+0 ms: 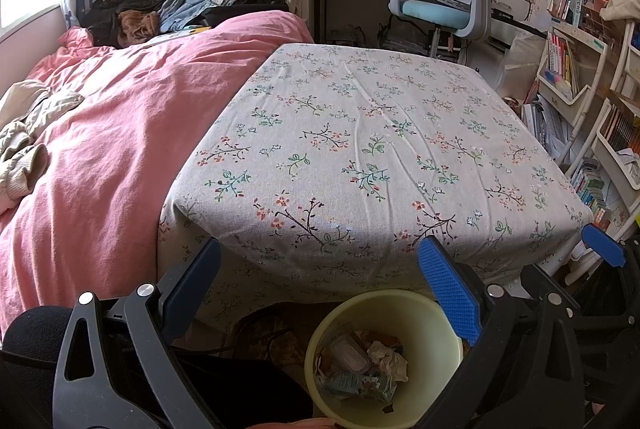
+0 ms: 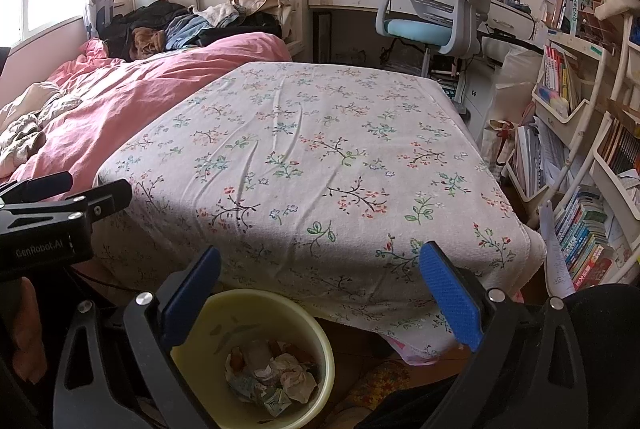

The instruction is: Collect trash

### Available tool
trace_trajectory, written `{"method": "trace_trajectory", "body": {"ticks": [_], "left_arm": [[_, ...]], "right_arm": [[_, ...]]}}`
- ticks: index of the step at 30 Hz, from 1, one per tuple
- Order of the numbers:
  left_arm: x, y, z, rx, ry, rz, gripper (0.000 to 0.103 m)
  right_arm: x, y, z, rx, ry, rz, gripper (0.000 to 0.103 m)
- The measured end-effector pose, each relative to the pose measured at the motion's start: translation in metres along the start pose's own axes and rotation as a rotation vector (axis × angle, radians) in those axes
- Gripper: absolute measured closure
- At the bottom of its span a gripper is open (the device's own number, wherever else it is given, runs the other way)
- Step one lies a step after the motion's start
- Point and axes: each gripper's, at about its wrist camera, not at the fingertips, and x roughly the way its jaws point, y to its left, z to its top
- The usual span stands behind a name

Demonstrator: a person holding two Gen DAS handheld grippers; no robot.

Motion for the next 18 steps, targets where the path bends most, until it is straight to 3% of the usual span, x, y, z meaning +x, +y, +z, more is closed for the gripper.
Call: {"method": "trace_trajectory", "body": {"ticks": [18], "left_arm": [[-0.0005,0.0009,-0.0008,0.000,0.001,0.000,0.007]], "right_arm": [[-0.0007,-0.0004,-0.0003,-0.005,0.002,0.000,0.008]]}}
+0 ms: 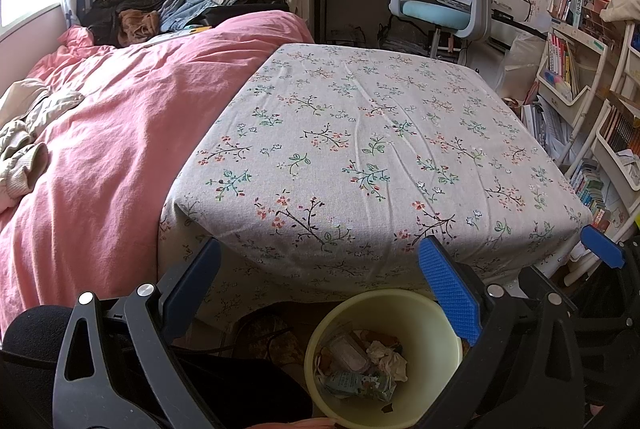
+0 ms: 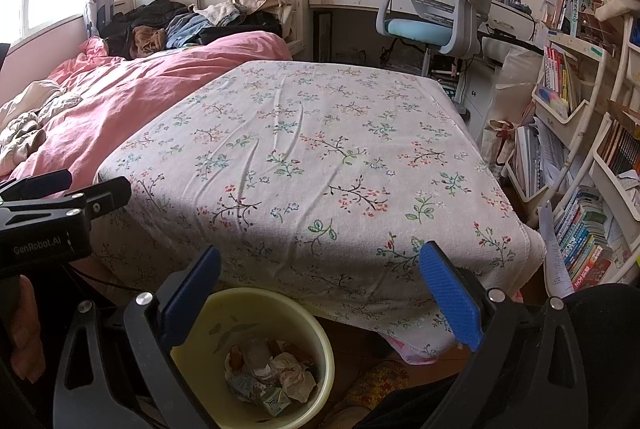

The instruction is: Collect trash

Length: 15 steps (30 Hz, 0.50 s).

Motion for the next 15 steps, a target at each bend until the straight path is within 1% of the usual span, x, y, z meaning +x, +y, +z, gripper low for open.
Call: {"method": "trace_trajectory", "body": {"ticks": [15], "left_arm": [[0.0000,0.0005,-0.0011,0.002,0.002,0.000,0.007]], "right_arm": [[0.0006,0.0008,0.0007,-0.003,0.006,0.000,0.008]]}}
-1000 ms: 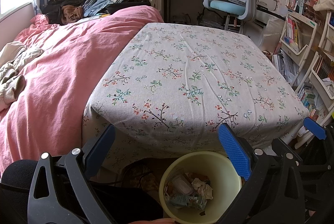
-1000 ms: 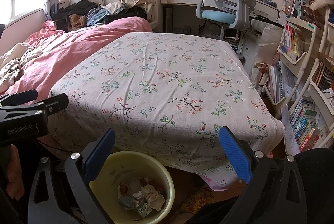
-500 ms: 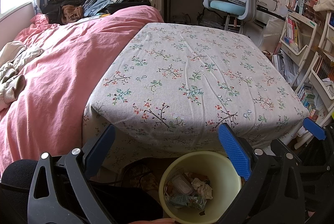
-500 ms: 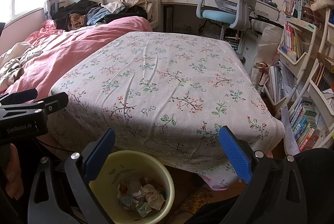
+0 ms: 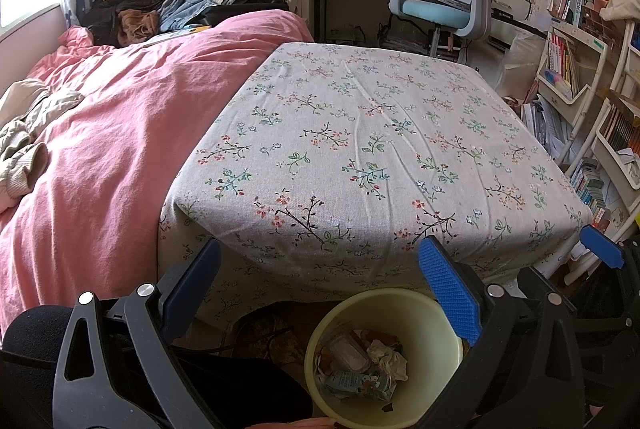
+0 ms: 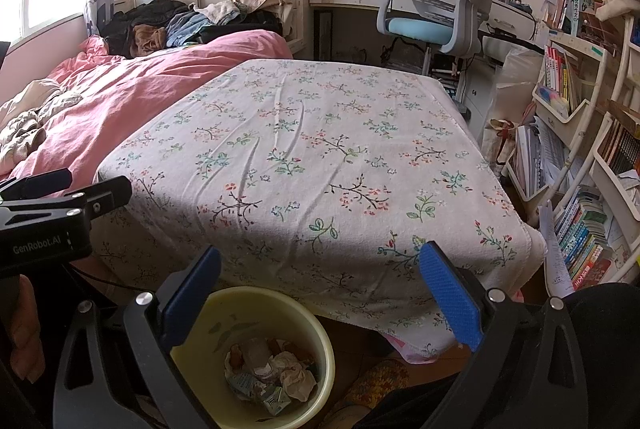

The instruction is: Collect trash

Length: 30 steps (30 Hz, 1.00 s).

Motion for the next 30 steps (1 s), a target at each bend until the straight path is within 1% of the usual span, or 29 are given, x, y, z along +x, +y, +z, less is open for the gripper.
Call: {"method": "trace_trajectory", "body": {"ticks": [26,30], "left_arm": [[0.0003,-0.0001,-0.0010,0.000,0.003,-0.001,0.007],[0.0013,0.0001,-0.0054,-0.002,0.008,-0.002,0.007]], "right_arm": [[0.0035,0.0007,-0.0016,-0.014,0.012,0.002,0.008],[0.0039,0.0004,-0.0020,-0.016,0.014,0.002,0.008]]}}
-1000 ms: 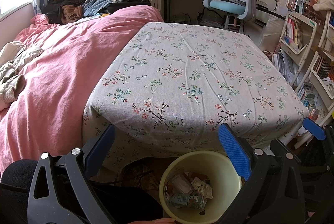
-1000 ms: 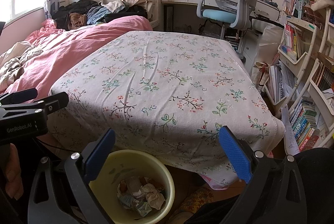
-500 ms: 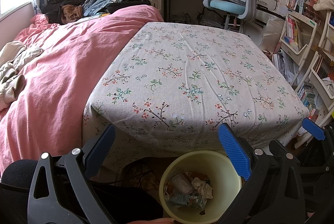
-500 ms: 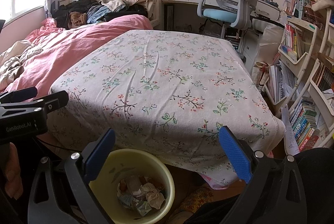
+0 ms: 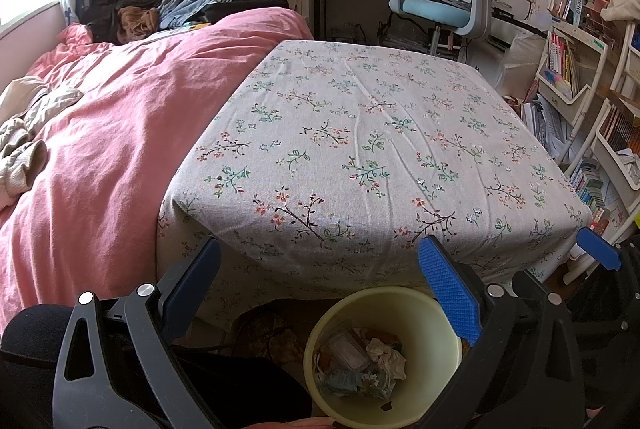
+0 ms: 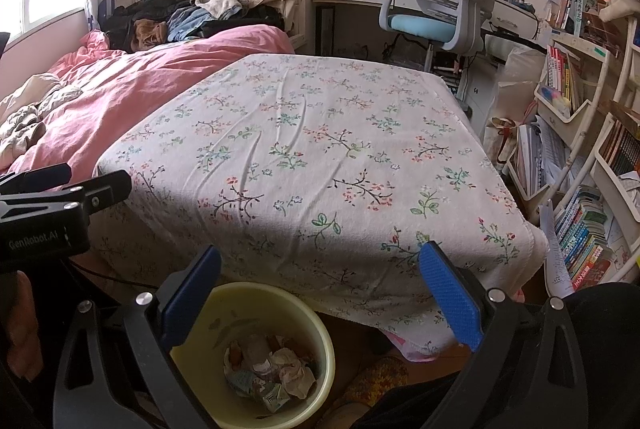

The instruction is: Collect trash

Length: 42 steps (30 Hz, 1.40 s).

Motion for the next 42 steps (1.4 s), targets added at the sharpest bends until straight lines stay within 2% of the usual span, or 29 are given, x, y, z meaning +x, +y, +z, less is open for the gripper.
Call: {"method": "trace_trajectory", "body": {"ticks": [29,42], "left_arm": [[0.0005,0.0007,-0.0011,-0.003,0.005,-0.004,0.007],[0.0019,-0.0003,-0.0023,-0.014,0.020,-0.010,0.007]], "right_arm": [[0.0049,0.0021,0.0014,-0.017,0.013,0.003,0.008],[0.0100,0.0008,0.0024,-0.029,0.039,-0.027,0.008]]}}
